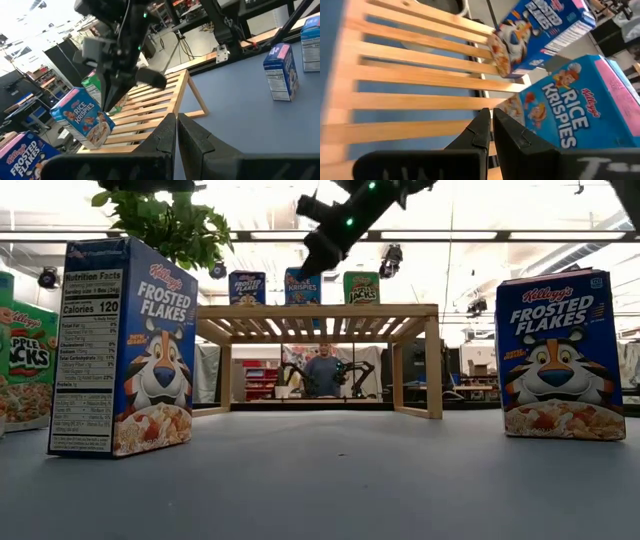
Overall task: Stack cereal on shelf
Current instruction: Adjust the light blue cereal box on the shelf
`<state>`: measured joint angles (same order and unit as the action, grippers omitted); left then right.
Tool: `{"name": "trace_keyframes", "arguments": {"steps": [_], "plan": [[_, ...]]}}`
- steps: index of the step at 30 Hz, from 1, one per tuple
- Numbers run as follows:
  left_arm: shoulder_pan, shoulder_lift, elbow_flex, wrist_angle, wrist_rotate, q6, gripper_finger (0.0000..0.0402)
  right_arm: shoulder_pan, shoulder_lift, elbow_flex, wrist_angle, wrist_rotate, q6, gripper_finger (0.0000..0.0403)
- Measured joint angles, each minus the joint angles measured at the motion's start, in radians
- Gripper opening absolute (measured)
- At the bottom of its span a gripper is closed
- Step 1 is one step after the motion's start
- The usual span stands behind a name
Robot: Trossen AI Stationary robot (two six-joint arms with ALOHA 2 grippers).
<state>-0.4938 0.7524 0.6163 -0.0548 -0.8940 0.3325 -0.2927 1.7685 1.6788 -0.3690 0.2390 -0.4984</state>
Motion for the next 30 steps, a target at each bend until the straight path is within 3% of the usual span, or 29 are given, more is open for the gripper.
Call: {"name": "trace_keyframes", "arguments": {"steps": [8,20,30], "plan": [[0.0,-0.001,-0.001,-0.015,-0.001,0.0,0.0,-0.05,0.098,0.085,0.001,0.053,-0.051,0.0012],[0.0,0.0,-0.002,-0.029,-0.005,0.003,0.0,-0.128,0.154,0.102,0.023,0.051,-0.056,0.0012],[0.0,0.004,-0.002,-0.031,-0.005,0.013,0.0,-0.128,0.171,0.102,0.022,0.05,-0.063,0.0012]]}}
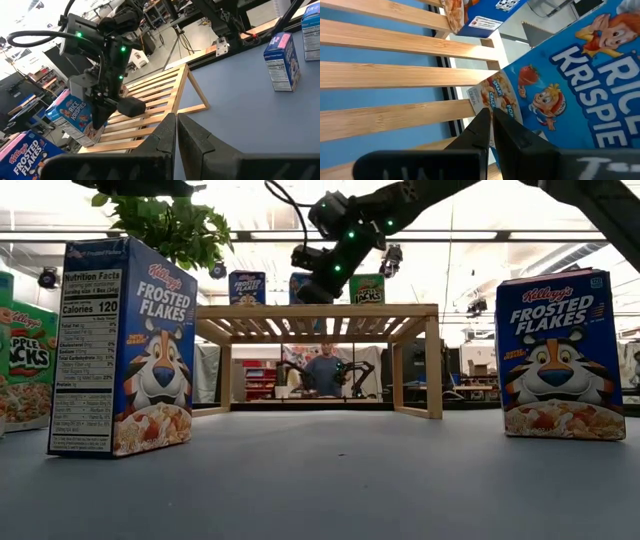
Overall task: Stack cereal on shelf
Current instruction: Adjust the light blue cereal box on the shelf
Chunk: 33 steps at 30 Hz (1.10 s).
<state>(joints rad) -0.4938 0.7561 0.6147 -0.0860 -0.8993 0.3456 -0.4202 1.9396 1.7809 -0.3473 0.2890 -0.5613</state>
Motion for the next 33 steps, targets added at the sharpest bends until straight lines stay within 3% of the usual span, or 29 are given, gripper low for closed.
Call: {"name": "trace_keyframes", "arguments": {"steps": [29,33], "plan": [[0.0,0.002,0.0,0.003,0.0,0.002,0.0,0.011,-0.003,-0.001,0.114,-0.008,-0.053,0.0012],[0.0,0.002,0.0,0.002,0.0,0.002,0.0,0.037,-0.006,0.081,0.013,-0.012,-0.049,0.0012]]}}
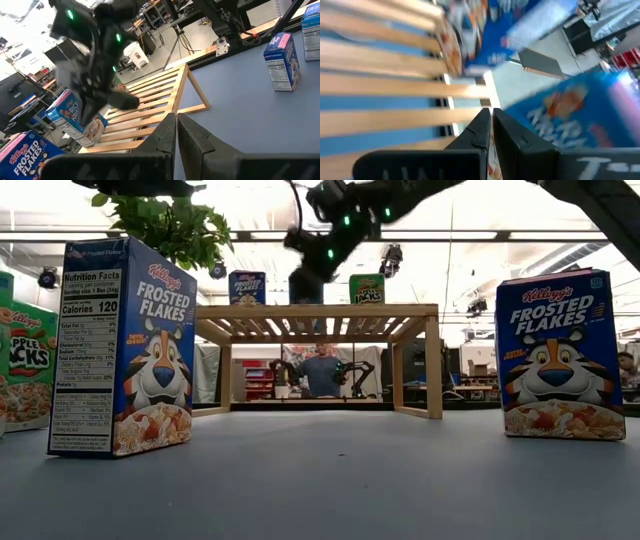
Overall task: Stack cereal on shelf
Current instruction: Adjust the light blue cereal box on the shelf
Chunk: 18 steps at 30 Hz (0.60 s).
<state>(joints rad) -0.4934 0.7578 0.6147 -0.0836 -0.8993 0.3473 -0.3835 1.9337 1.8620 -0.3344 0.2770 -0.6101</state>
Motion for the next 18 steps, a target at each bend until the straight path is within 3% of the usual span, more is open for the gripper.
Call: {"name": "trace_keyframes", "arguments": {"steps": [7,11,18], "plan": [[0.0,0.0,0.0,0.0,0.0,0.002,0.0,0.002,-0.006,0.253,-0.275,-0.146,0.06,0.0009],[0.0,0.0,0.0,0.0,0.0,0.007,0.0,-0.032,-0.007,0.329,-0.261,-0.152,0.065,0.0009],[0.0,0.0,0.0,0.0,0.0,0.007,0.0,-0.114,0.002,0.324,-0.199,-0.23,0.074,0.0008]]}}
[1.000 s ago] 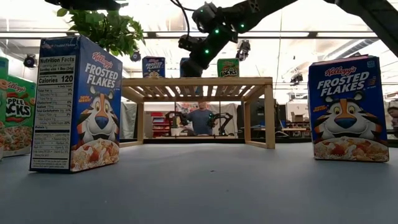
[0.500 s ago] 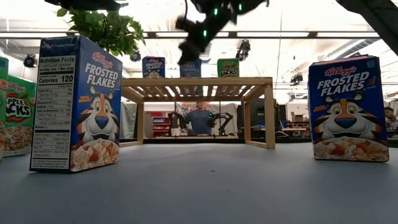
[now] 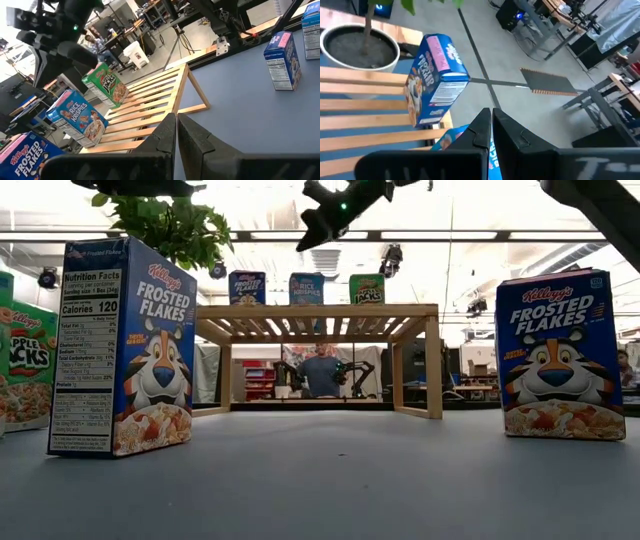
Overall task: Stack cereal on shelf
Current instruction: Adjust the light blue cereal box on the shelf
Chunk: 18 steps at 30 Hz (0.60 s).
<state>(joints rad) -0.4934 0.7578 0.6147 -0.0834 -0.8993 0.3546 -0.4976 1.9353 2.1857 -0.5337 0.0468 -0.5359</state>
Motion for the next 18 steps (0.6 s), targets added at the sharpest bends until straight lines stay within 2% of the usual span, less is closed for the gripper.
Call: {"name": "trace_keyframes", "arguments": {"steps": [12,18], "plan": [[0.0,0.0,0.0,0.0,0.0,0.0,0.0,-0.028,0.077,-0.004,0.007,0.023,-0.003,0.0008],[0.0,0.0,0.0,0.0,0.0,0.0,0.0,-0.029,0.076,-0.003,0.004,0.037,0.083,0.0008]]}}
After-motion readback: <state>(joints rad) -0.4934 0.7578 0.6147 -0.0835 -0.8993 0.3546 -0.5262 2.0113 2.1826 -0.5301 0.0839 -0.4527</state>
